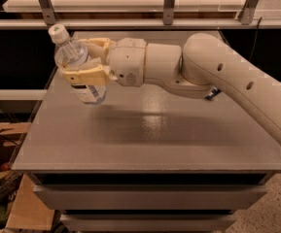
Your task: Place blue plastic bottle upright
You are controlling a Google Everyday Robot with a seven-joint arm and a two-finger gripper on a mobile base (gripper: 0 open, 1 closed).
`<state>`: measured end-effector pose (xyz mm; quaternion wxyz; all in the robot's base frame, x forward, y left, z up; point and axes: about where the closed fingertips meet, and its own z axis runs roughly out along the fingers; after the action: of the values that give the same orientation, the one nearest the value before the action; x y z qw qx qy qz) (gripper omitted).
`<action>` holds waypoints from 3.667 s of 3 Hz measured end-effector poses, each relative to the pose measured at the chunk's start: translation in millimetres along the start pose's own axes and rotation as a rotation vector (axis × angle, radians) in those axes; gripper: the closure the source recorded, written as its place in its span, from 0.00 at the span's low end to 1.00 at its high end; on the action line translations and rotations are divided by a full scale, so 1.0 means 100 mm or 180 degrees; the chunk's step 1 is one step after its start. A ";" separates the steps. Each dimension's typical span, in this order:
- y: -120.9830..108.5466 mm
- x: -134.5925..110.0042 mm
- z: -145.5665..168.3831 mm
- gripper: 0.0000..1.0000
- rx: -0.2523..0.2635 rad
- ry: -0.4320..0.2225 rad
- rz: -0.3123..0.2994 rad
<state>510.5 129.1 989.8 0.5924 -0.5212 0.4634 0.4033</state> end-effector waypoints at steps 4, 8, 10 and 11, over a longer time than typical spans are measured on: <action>-0.06 0.20 -0.07 1.00 0.0020 -0.0137 0.0372; -0.12 0.38 -0.06 0.84 -0.0002 -0.0154 0.0537; -0.12 0.41 -0.04 0.36 -0.0033 -0.0171 0.0509; -0.11 0.41 -0.03 0.14 -0.0044 -0.0177 0.0495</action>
Offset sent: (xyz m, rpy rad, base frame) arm 0.0092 -0.0117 -0.0085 0.0407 0.0921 -0.0095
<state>530.6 124.5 952.8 0.5684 -0.4763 0.4831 0.4656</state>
